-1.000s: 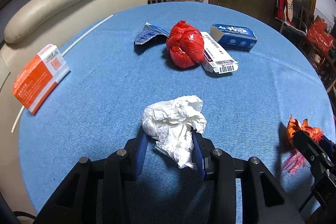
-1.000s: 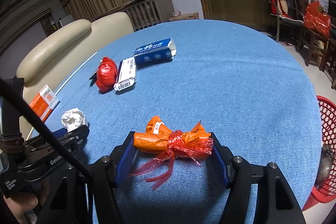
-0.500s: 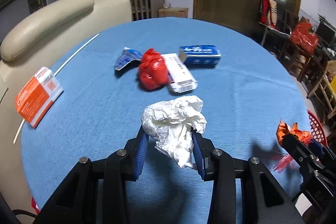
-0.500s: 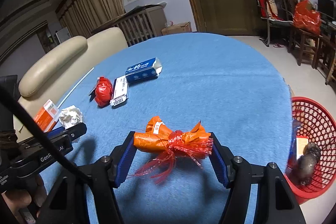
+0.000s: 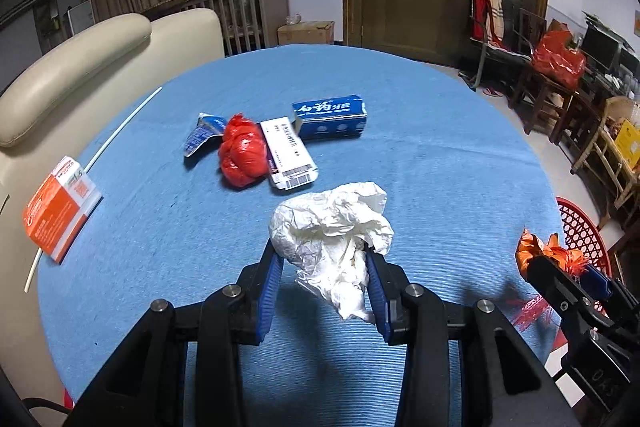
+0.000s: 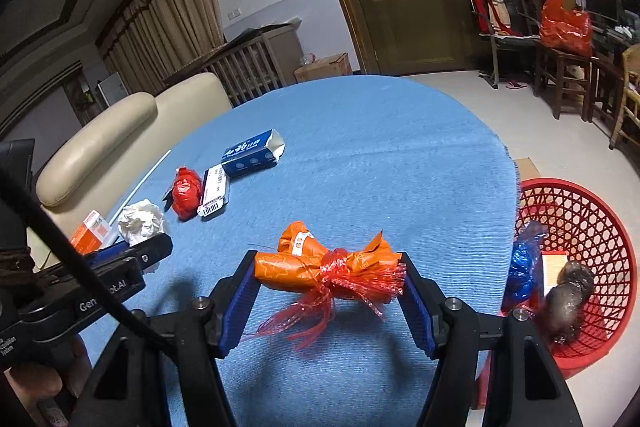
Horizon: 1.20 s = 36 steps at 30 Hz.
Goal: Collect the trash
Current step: 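Carry the orange bundle and the tissue over the red wastebasket with both tools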
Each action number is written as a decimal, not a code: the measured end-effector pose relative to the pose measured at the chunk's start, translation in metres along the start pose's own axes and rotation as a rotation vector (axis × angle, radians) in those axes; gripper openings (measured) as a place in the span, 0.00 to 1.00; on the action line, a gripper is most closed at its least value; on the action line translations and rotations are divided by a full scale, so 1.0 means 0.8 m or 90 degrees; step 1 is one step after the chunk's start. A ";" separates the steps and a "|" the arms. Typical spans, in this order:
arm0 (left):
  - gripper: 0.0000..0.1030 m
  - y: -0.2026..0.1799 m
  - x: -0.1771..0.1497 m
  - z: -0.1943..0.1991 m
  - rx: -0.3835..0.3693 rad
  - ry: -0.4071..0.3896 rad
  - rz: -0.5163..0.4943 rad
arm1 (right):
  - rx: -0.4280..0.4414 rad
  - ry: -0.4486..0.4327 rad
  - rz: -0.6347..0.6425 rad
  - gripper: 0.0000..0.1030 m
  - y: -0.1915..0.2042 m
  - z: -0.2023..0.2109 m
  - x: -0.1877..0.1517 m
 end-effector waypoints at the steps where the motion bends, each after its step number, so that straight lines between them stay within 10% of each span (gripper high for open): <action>1: 0.41 -0.002 0.000 0.001 -0.001 -0.001 -0.001 | 0.000 -0.002 -0.001 0.67 -0.001 0.002 0.001; 36: 0.40 -0.120 0.012 0.006 -0.072 -0.002 -0.071 | -0.078 -0.033 -0.088 0.67 -0.120 0.048 0.001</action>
Point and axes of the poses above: each gripper's, at about its wrist camera, not at the fingertips, and z roughly against the way its jaws point, y to its left, x to its top, the point moved 7 cm from there along -z, roughly the way its jaws point, and after that the axes turned 2 degrees about z, right-handed, at the moved point
